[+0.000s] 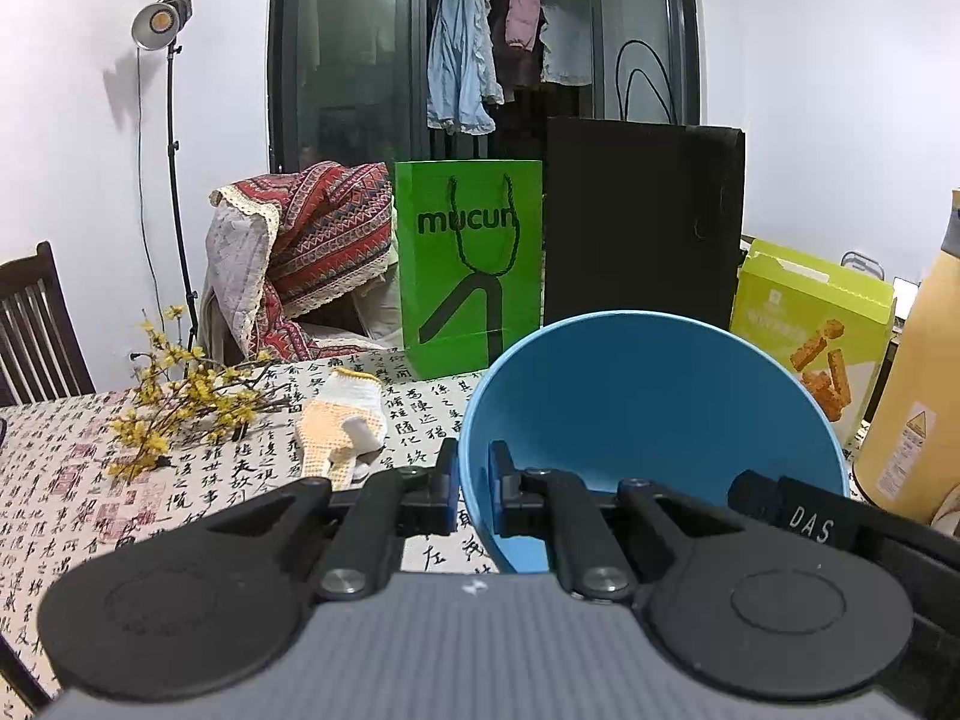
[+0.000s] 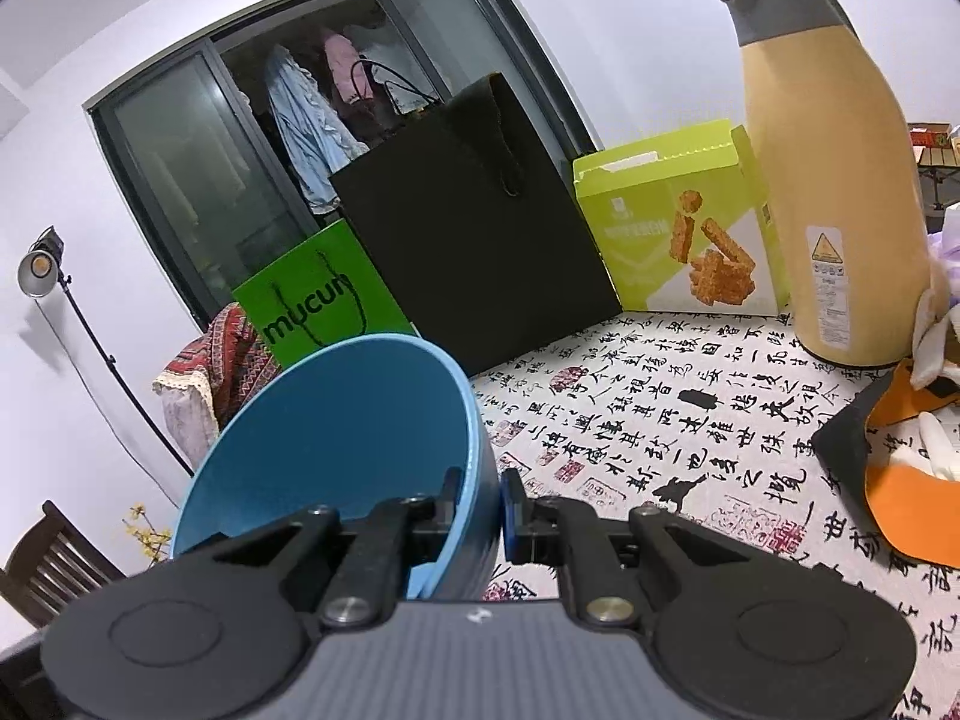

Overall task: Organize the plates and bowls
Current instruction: 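Carry the held blue bowl with both tools away from the yellow box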

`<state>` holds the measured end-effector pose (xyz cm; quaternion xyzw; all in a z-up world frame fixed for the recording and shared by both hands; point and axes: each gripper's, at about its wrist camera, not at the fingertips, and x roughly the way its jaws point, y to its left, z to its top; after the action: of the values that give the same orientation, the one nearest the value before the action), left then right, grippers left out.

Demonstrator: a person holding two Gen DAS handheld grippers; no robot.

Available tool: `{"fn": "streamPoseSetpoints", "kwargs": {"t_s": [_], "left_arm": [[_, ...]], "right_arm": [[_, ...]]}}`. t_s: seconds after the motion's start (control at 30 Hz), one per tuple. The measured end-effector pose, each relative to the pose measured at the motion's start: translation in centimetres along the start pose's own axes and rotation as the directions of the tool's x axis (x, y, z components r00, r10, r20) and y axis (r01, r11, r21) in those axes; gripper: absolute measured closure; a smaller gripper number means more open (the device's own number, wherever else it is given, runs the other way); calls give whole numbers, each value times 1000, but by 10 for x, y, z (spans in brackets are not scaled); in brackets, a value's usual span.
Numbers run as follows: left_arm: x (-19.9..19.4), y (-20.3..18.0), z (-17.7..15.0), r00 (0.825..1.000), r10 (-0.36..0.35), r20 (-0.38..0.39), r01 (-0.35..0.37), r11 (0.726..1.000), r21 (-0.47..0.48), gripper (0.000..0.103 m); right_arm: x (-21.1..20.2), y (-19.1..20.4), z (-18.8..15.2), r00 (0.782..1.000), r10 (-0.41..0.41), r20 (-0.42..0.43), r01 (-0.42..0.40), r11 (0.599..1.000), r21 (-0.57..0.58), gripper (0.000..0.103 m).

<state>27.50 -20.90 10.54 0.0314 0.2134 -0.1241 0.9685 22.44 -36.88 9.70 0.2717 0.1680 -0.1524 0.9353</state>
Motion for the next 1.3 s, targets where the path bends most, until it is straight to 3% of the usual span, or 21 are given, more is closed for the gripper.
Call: {"fn": "streamPoseSetpoints", "kwargs": {"t_s": [1.3], "left_arm": [[-87, 57, -26, 999, -5, 51, 9, 997, -76, 93]], "right_arm": [[-77, 35, -41, 997, 67, 23, -66, 997, -46, 91]]}}
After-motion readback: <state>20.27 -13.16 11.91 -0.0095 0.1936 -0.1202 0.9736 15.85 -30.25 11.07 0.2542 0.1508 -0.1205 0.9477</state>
